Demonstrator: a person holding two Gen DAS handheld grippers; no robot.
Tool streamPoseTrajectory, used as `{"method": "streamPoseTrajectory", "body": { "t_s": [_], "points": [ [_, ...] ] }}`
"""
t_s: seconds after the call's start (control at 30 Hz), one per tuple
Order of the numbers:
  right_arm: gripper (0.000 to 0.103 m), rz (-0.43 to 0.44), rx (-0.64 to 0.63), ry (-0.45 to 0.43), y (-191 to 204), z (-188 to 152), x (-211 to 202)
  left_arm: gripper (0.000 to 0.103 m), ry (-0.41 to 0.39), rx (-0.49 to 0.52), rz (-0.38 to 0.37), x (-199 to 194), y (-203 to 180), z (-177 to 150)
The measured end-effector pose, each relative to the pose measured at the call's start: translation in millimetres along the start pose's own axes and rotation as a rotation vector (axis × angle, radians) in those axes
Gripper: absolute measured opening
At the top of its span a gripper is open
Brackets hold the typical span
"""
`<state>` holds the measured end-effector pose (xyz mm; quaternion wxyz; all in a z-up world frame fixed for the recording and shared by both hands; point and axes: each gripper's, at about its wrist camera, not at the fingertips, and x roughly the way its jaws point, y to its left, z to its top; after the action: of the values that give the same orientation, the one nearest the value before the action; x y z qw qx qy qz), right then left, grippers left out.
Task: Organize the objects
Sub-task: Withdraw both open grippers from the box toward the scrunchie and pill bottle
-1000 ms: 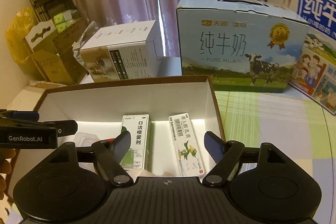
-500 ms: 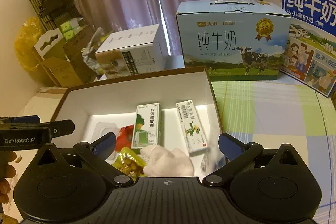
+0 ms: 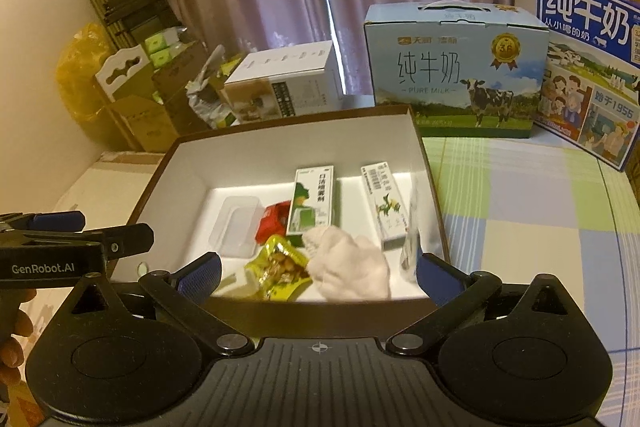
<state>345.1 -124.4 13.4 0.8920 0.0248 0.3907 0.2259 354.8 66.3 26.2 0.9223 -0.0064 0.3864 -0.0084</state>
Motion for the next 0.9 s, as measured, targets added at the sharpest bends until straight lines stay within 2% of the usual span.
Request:
{"method": "streamPoseTrajectory", "body": {
  "t_s": [0.3,0.63,0.9],
  "points": [
    [0.101,0.018,-0.037,0.011,7.4,-24.3,-21.7,0.1,0.021,-0.003,-0.001,-28.4,-7.1,-31.3],
    [0.101,0.026,-0.094,0.102,12.1,-62.5,-23.7,0.1,0.098,-0.025,0.0,-34.9,-10.8,-71.1],
    [0.101,0.039,-0.078,0.185,3.7,-85.5,-19.3,0.1,0.147,-0.028,-0.004,-32.5,-15.2,-92.1]
  ]
}}
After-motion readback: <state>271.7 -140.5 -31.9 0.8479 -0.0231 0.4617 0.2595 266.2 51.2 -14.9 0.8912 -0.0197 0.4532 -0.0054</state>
